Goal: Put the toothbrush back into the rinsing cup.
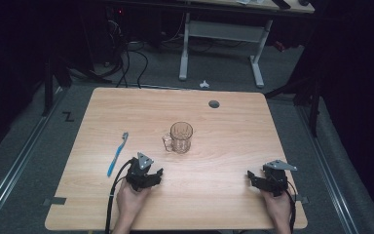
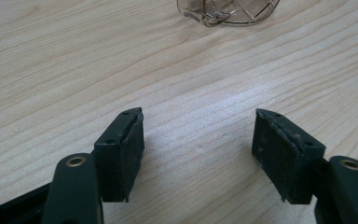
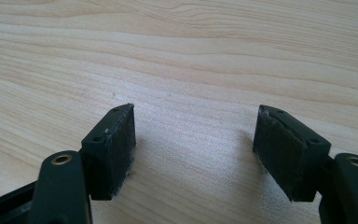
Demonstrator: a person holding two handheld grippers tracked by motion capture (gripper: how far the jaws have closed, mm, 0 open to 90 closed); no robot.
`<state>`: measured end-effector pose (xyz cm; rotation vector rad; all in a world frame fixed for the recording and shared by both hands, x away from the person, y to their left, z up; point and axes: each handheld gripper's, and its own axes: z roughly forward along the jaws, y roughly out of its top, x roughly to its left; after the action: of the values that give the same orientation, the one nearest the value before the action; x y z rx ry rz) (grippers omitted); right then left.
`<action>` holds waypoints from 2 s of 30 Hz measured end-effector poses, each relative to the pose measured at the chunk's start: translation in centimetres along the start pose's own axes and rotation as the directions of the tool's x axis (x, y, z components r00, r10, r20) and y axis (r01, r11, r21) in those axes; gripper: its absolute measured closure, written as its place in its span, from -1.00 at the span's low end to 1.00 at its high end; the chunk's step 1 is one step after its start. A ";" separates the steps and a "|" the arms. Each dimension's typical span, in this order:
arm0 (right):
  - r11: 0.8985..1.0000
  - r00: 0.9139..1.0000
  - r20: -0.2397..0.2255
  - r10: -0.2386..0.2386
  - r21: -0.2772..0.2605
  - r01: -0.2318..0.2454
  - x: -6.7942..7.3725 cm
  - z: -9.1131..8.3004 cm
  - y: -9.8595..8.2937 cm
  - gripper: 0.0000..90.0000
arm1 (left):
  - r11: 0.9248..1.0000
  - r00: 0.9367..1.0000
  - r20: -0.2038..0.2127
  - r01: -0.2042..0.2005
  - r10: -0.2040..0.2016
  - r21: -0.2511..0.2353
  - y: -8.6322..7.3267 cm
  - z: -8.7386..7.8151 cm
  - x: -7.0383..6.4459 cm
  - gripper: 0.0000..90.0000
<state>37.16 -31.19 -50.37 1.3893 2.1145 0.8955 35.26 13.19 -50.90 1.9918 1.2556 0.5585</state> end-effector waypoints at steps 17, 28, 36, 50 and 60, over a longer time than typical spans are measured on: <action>1.000 1.000 -0.001 0.000 0.000 0.000 0.0 0.0 0.0 -0.33 | 1.000 1.000 0.007 0.000 0.000 0.003 0.0 0.0 -0.1 -0.31; 1.000 1.000 0.000 0.001 0.000 -0.001 0.0 0.0 0.0 -0.33 | 1.000 1.000 0.023 -0.011 0.010 0.016 0.1 0.2 -0.3 -0.51; 1.000 1.000 0.001 0.003 0.000 -0.003 0.0 0.0 0.0 -0.33 | 0.999 1.000 0.018 -0.012 0.011 0.031 0.1 -0.1 -0.3 -0.41; 1.000 1.000 0.001 0.004 0.000 -0.004 0.0 0.0 0.0 -0.33 | 1.000 1.000 0.012 0.010 -0.010 -0.009 -0.3 -1.9 0.5 -0.33; 1.000 1.000 0.000 0.005 0.000 -0.005 0.0 0.0 0.0 -0.33 | 1.000 1.000 -0.002 0.021 -0.021 -0.021 -0.5 -3.0 1.1 -0.33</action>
<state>37.17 -31.20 -50.36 1.3948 2.1120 0.8966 33.38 15.31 -49.27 1.9589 1.2654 0.5613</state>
